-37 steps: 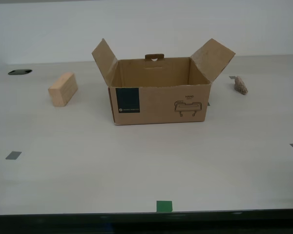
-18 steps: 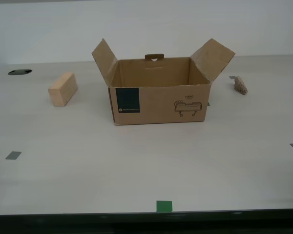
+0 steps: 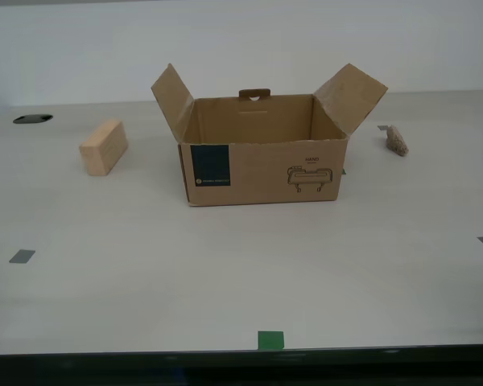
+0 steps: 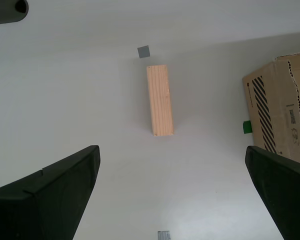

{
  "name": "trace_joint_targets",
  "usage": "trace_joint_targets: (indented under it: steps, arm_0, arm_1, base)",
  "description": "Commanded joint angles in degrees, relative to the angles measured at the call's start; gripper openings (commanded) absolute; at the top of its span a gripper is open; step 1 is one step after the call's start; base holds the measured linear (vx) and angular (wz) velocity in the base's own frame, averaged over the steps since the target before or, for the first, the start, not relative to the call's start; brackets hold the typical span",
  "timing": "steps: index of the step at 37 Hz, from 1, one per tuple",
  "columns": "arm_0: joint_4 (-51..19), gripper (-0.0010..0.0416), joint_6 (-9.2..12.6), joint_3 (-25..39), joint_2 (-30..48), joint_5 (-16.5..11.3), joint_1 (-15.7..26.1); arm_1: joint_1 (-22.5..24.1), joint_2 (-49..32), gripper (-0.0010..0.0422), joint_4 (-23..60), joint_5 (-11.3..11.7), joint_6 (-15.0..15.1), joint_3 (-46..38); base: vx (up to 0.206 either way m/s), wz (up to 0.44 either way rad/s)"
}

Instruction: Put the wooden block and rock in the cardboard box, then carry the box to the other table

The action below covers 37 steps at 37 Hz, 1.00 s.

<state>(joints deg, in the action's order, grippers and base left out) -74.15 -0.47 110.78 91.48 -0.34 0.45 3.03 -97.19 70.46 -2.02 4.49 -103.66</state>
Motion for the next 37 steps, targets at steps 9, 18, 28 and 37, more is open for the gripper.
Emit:
trace_joint_targets:
  steps: [9,18,28,37]
  arm_0:
    - [0.22,0.0228,0.26,-3.67,-0.04,0.04,0.04]
    - [0.17,0.0415,0.44,-5.05,-0.04,0.04,0.15]
    - [-0.02,0.037,-0.68,-5.99,-0.04,1.53,0.26]
    - [-0.04,0.0386,-0.85,-7.78,-0.04,1.77,0.35]
  arm_1:
    - [0.04,0.02,0.0398,-0.07,-0.15,-0.02,-0.07]
    - [0.04,0.02,0.0398,0.0,-0.13,-1.01,-0.07]
    - [0.04,0.02,0.0398,0.2,-0.13,-1.01,-0.07]
    - [0.04,0.02,0.0398,0.15,-0.13,-0.98,-0.07]
  base:
    - [0.0,0.0]
    - [0.0,0.0]
    - [0.0,0.0]
    - [0.0,0.0]
